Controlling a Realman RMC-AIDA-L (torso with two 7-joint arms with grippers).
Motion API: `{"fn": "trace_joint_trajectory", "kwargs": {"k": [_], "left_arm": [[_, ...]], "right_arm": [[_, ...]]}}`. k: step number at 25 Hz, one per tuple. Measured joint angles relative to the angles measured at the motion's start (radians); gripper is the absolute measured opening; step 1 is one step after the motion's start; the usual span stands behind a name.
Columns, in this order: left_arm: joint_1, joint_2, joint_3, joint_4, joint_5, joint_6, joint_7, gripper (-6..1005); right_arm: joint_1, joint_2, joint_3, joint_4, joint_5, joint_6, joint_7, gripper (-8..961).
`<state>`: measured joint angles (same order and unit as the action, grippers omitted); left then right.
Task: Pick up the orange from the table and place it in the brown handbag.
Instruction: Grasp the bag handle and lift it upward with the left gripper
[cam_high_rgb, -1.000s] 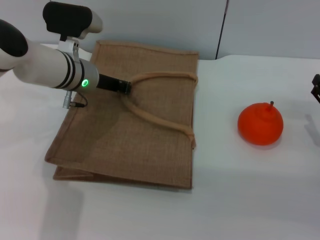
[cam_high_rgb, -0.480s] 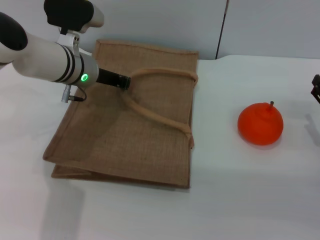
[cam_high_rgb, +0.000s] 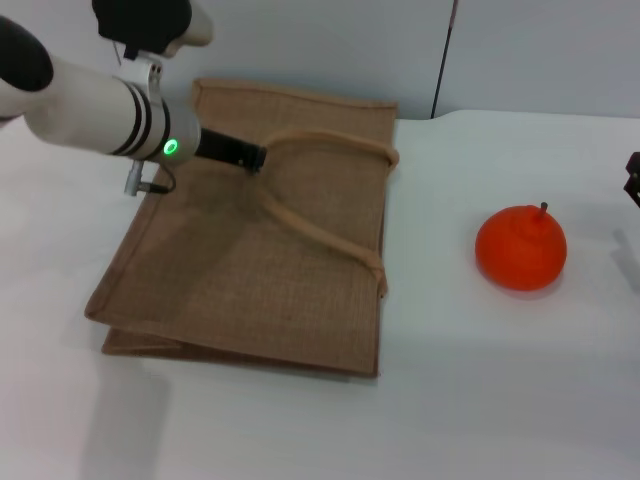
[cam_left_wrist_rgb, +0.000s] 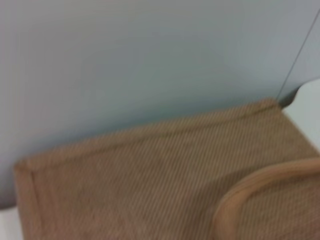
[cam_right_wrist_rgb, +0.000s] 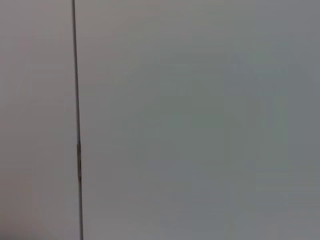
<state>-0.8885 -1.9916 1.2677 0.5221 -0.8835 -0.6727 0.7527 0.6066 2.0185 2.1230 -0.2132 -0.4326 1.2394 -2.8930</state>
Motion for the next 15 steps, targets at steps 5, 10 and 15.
{"fn": "trace_joint_trajectory", "kwargs": {"k": [5,10,15], "left_arm": [[0.023,0.001,-0.001,0.112,0.003,-0.060,-0.002,121],[0.074,-0.009,0.004,0.239,0.005,-0.115,-0.006,121],[0.137,-0.013,0.005,0.372,0.007,-0.153,-0.009,120]], "right_arm": [[-0.002,0.000,0.000,0.000,0.000,0.000,0.000,785],[-0.003,0.000,0.000,0.000,0.000,0.000,0.000,785],[-0.005,0.000,0.000,0.000,0.000,0.000,0.002,785]]}}
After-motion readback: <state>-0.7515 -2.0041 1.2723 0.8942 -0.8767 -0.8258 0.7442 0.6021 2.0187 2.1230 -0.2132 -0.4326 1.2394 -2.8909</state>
